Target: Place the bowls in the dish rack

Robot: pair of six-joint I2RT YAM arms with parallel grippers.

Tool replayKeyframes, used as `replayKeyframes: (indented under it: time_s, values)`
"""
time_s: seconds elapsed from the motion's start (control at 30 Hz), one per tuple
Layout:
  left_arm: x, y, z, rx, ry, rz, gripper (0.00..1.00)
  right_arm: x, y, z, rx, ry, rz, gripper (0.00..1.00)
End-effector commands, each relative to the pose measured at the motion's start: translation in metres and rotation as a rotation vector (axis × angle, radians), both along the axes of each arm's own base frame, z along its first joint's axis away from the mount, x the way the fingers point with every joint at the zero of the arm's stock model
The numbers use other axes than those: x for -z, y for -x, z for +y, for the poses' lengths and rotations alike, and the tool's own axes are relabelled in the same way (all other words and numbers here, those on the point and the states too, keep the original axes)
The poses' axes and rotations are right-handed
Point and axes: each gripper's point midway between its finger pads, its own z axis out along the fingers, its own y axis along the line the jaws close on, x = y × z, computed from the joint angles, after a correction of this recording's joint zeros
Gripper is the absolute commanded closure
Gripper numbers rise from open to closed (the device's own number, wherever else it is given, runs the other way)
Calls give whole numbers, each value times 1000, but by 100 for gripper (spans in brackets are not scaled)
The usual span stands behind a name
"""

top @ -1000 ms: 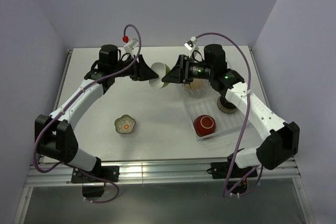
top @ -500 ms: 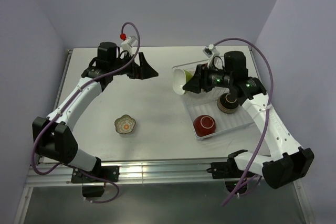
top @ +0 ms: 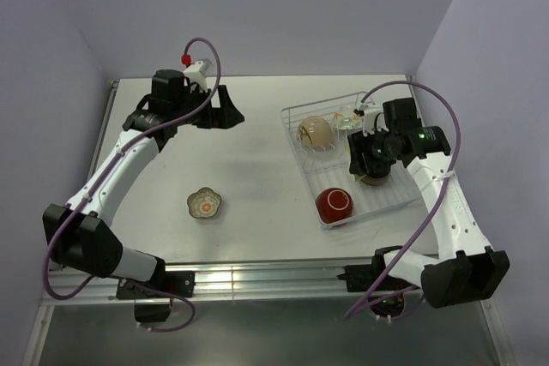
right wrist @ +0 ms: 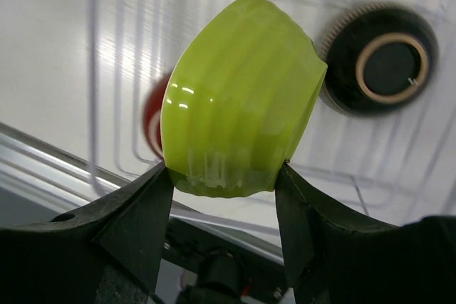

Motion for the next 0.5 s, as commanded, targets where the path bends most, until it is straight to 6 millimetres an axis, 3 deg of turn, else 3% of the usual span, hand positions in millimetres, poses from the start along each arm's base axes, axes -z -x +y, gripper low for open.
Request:
replayKeyframes:
  time_s: [0.0,0.27,0.47]
  values:
    - [-14,-1,14,-48,-46,-64,0,17,15,-41,48,207,55,100]
    - [-6,1,10,-35,-37,-19,0,41,30,-69,102,356,157,100]
    - [-2,-1,12,-42,-39,-6,0,56,36,-80,116,416,209,100]
